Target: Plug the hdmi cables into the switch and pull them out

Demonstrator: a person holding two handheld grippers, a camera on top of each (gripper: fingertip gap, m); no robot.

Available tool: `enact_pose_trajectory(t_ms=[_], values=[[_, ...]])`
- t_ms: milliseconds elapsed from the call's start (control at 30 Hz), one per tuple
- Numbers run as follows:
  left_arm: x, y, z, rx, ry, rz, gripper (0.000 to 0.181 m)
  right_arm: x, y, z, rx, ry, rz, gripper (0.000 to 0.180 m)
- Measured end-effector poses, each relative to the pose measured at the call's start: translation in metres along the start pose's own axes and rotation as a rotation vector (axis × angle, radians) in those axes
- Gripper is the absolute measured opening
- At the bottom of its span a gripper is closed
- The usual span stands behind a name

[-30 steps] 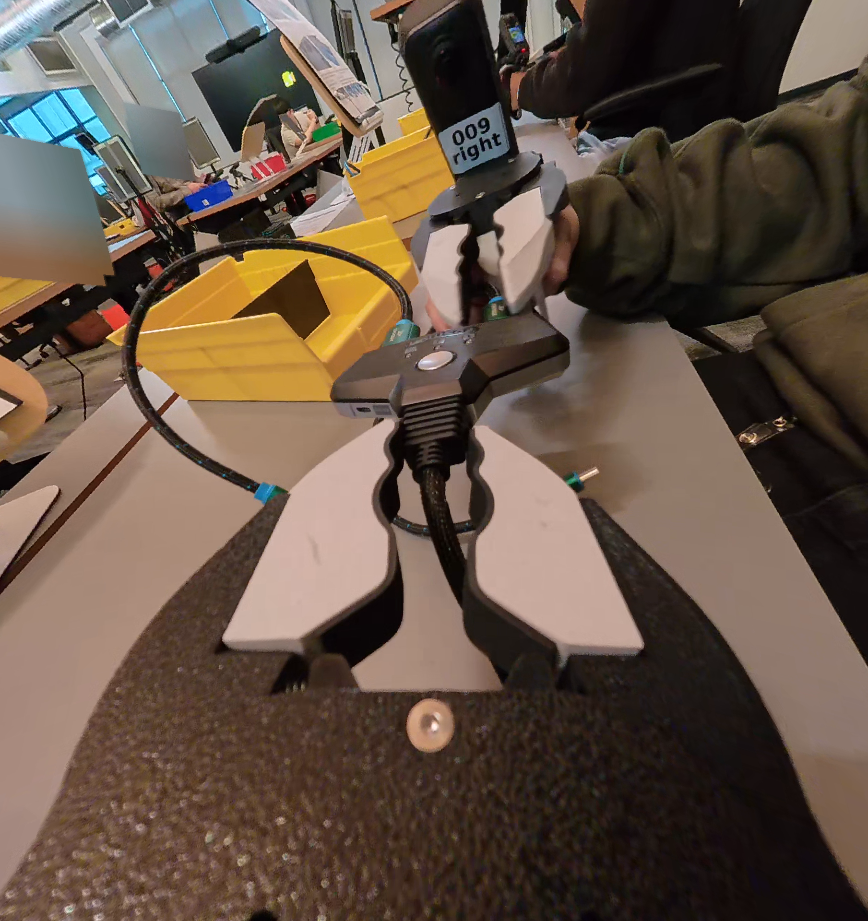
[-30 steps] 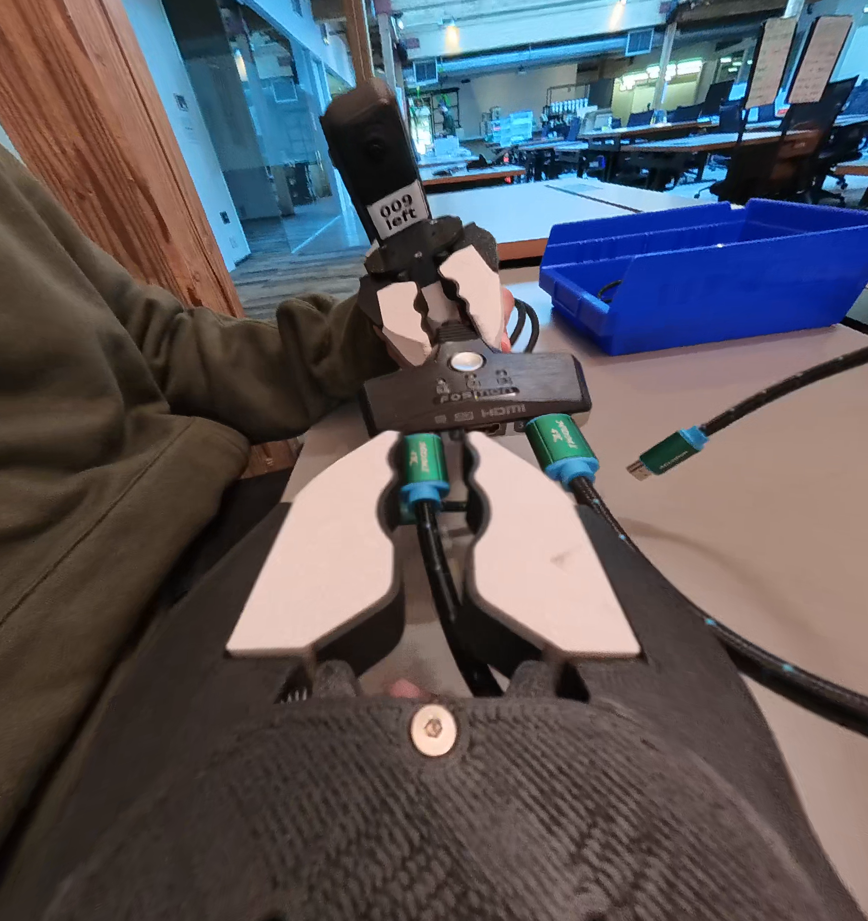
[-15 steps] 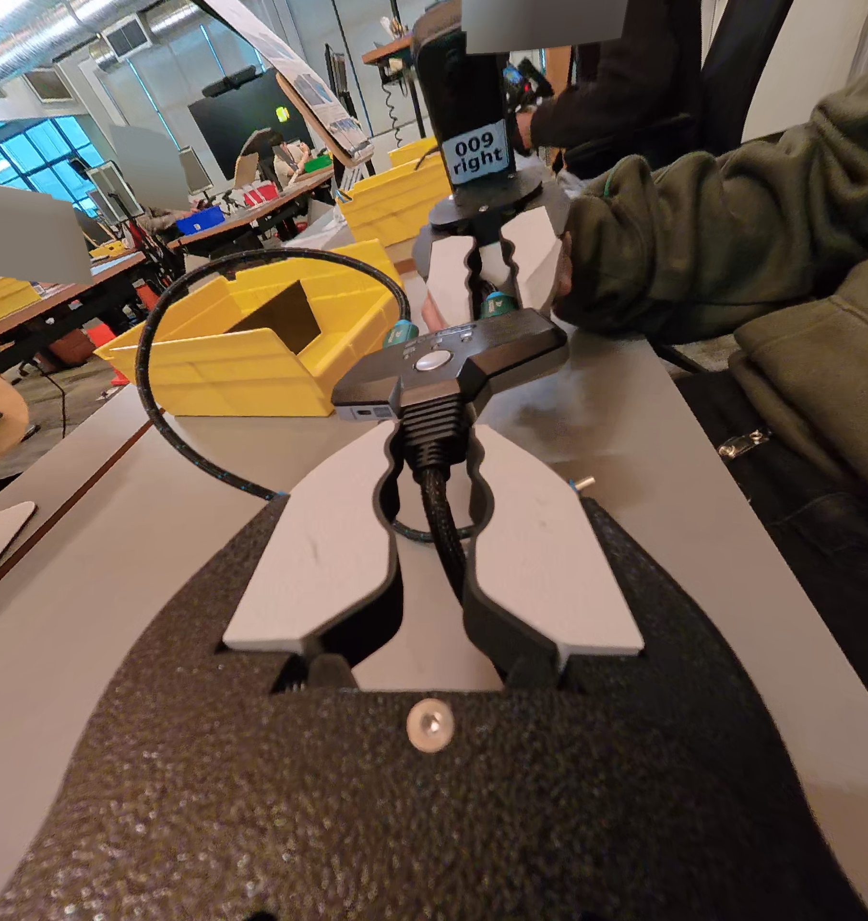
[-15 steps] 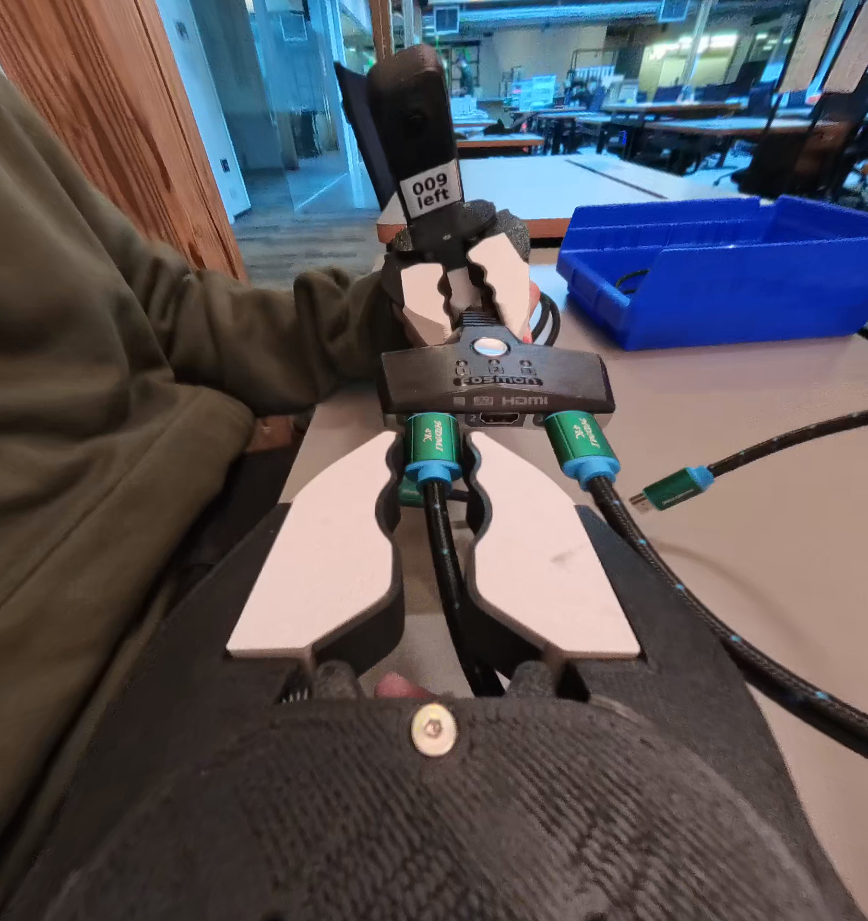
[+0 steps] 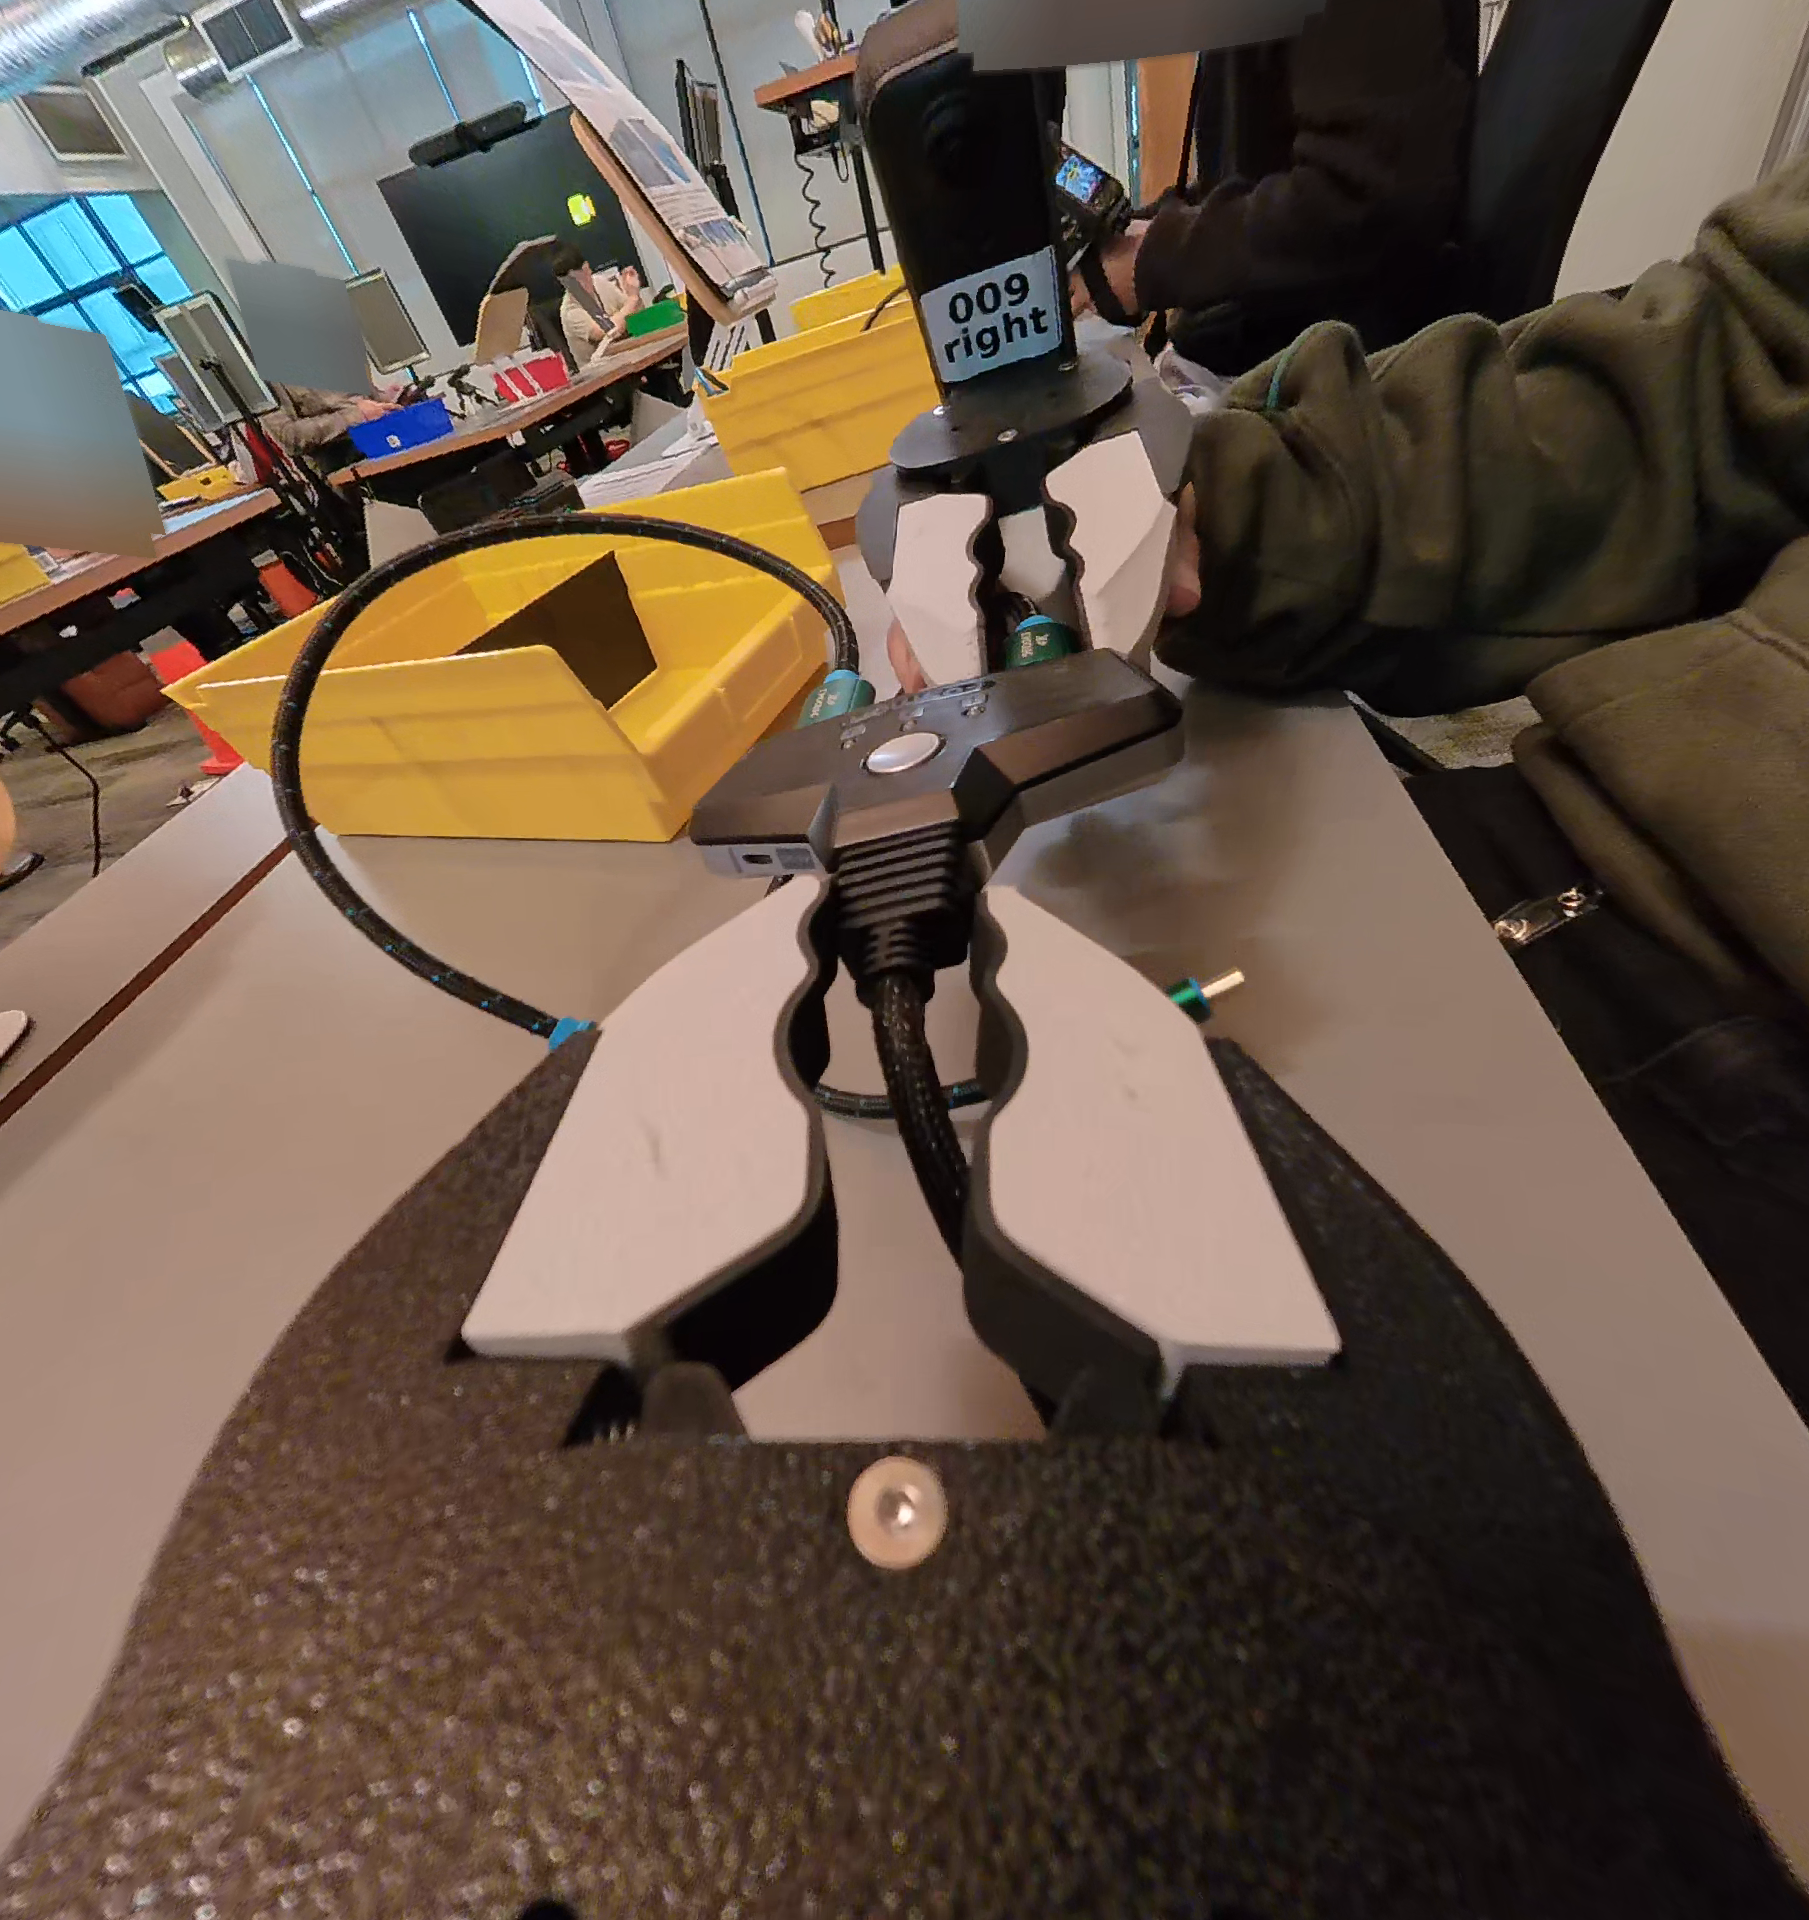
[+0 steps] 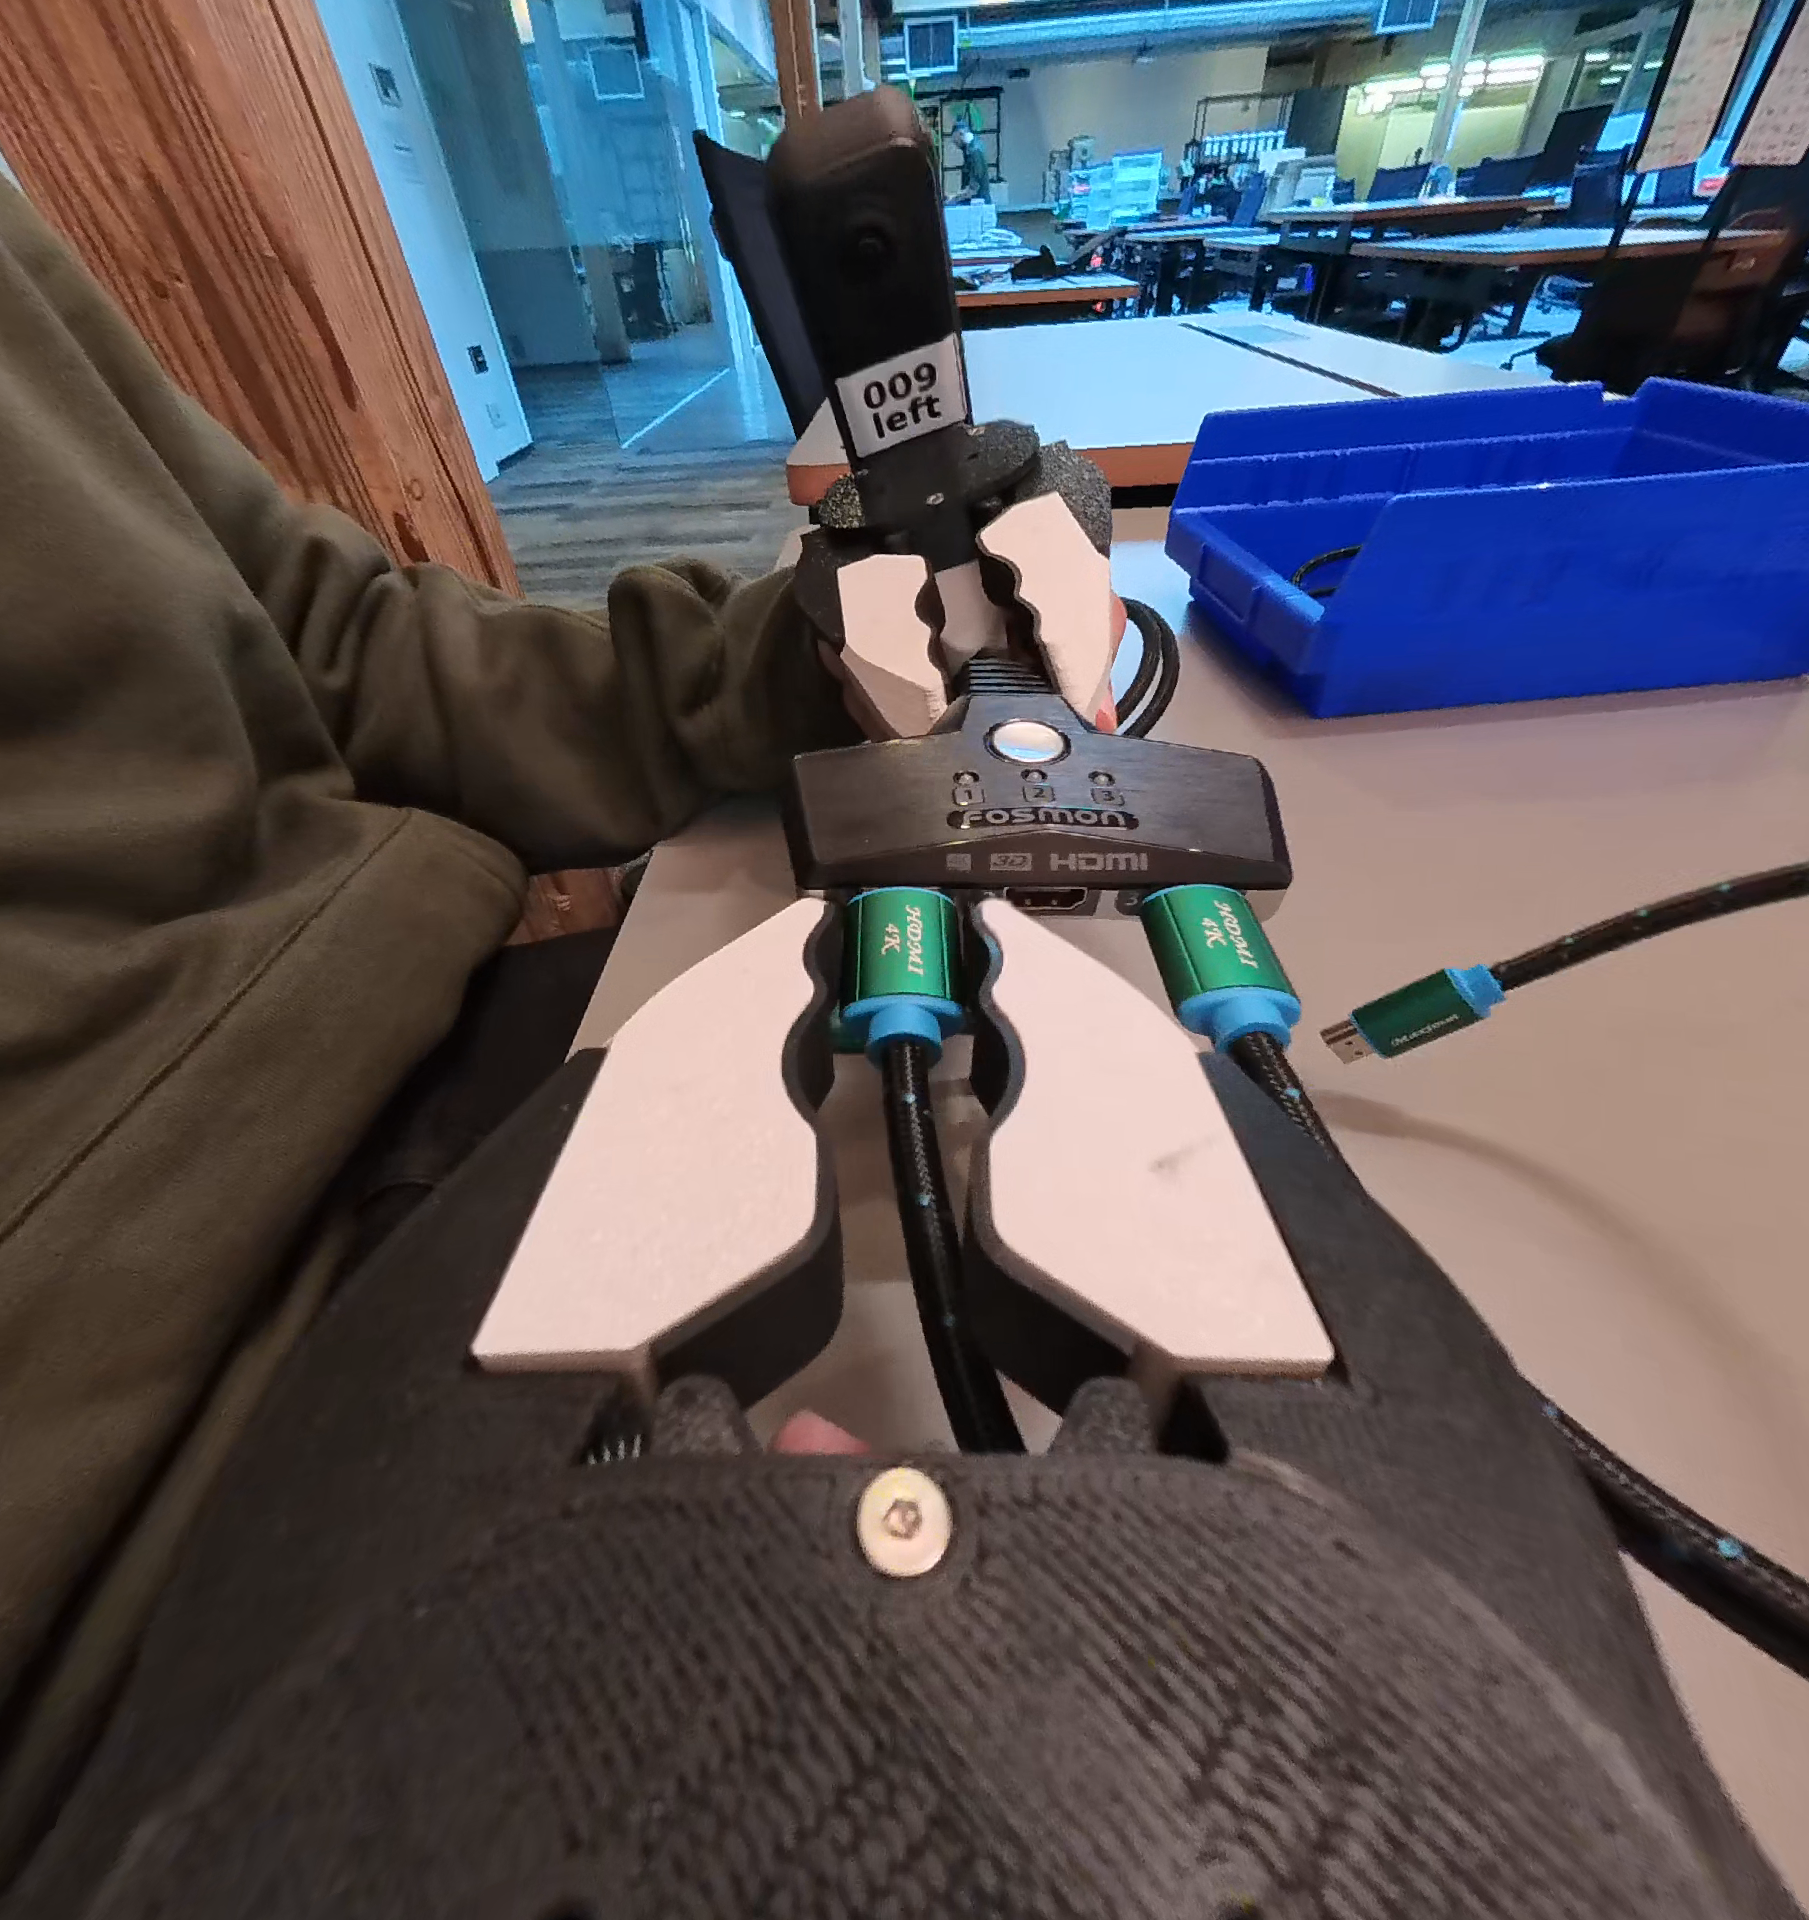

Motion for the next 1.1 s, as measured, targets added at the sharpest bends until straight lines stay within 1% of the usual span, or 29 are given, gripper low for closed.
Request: enact_pose_trajectory(t_ms=[233, 400, 600, 667, 1100], values=[[-0.001, -0.0006, -0.0006, 0.009, 0.005, 0.026, 0.023, 0.0007, 0.0007, 0.0003, -0.011, -0.015, 0.031, 0.022], [-0.0016, -0.001, -0.0043, -0.005, -0.005, 0.085, 0.023, 0.0007, 0.0005, 0.0043, -0.036, -0.012, 0.066, 0.022], [0.0026, 0.0048, -0.0042, -0.025, -0.015, 0.026, 0.023, -0.003, 0.0051, 0.0071, -0.124, 0.008, 0.131, 0.022], [0.0038, 0.0072, -0.0034, -0.042, -0.012, 0.016, 0.022, -0.0021, 0.0032, 0.0074, -0.101, 0.013, 0.118, 0.022], [0.0073, 0.0081, -0.0023, -0.098, -0.025, -0.017, 0.022, -0.0024, -0.0027, 0.0086, -0.142, 0.035, 0.085, 0.023]])
Point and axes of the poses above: each gripper's, where its closed fingertips meet, z back along the fingers, y out of its top, x = y × z across the jaws, the point moved 8 cm from there along z, back along the fingers, and after that the axes turned 11 degrees about z, right-handed, at the moved point
